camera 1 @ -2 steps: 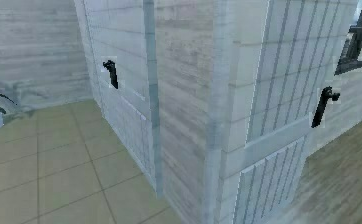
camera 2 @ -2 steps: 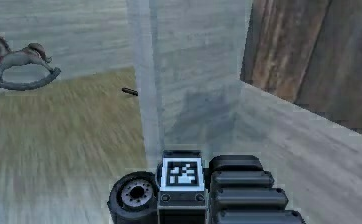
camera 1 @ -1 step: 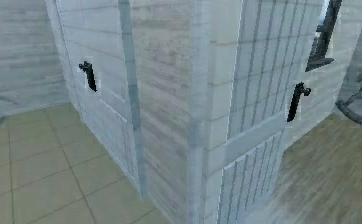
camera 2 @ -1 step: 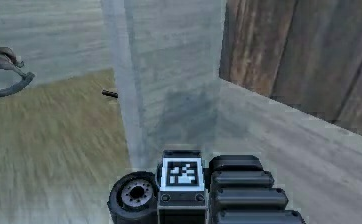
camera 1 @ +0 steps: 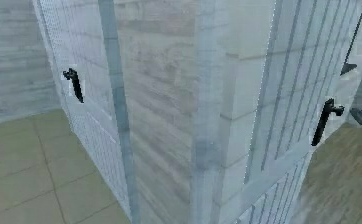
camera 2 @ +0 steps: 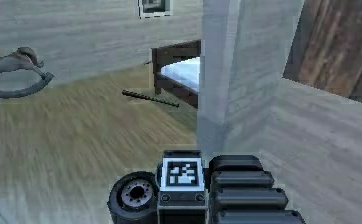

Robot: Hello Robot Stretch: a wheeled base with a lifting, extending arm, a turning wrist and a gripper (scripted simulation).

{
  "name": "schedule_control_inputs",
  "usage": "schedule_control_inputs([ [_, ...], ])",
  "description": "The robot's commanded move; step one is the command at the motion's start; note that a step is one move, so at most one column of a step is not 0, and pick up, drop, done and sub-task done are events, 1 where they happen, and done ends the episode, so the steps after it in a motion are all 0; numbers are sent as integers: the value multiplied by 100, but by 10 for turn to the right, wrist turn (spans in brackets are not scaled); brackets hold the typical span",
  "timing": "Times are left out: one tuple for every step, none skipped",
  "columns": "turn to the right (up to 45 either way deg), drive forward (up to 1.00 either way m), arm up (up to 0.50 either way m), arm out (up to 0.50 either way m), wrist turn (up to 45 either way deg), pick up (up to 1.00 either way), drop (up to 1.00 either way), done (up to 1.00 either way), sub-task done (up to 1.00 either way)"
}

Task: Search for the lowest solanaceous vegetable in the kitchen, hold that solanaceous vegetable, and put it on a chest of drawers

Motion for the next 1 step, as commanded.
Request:
schedule_control_inputs([
  [450,0,0,0,0,0,0,0,0],
])
